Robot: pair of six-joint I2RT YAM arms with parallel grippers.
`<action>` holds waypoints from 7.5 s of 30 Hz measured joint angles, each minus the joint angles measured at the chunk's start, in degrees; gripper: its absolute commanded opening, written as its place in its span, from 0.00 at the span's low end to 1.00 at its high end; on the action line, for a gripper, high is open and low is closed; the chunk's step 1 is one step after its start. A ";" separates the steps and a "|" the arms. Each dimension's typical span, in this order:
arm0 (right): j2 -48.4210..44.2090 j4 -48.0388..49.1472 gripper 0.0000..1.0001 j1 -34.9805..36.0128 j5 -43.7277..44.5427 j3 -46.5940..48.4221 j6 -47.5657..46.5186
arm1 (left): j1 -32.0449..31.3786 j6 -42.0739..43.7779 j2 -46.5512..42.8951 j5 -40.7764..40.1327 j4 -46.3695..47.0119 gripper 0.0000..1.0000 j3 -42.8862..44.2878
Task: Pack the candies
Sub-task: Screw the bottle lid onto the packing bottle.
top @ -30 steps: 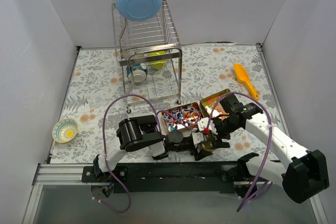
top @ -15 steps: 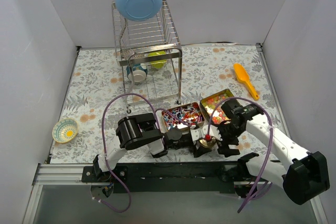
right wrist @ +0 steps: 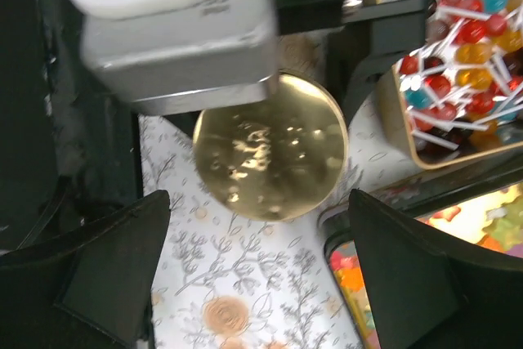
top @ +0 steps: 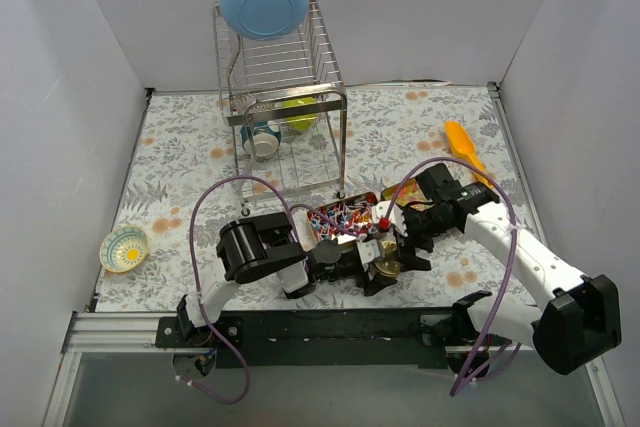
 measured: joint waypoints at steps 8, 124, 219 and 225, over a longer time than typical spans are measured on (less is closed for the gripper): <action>6.25 5.99 0.98 0.00 -4.87 0.00 -0.63 | 0.09 -0.04 -1.40 -0.37 0.02 0.00 -2.08; 19.26 -4.94 0.98 0.11 -7.85 7.02 -22.97 | 2.36 -1.05 -2.03 2.10 0.09 0.00 -2.84; 5.99 -0.55 0.98 -3.17 -3.08 -2.78 -14.45 | 2.78 -2.84 -1.40 5.88 0.13 0.00 -1.55; 5.55 -3.96 0.98 -5.16 -4.09 -1.18 -10.97 | 2.84 -3.02 -1.40 5.77 0.15 0.00 -1.90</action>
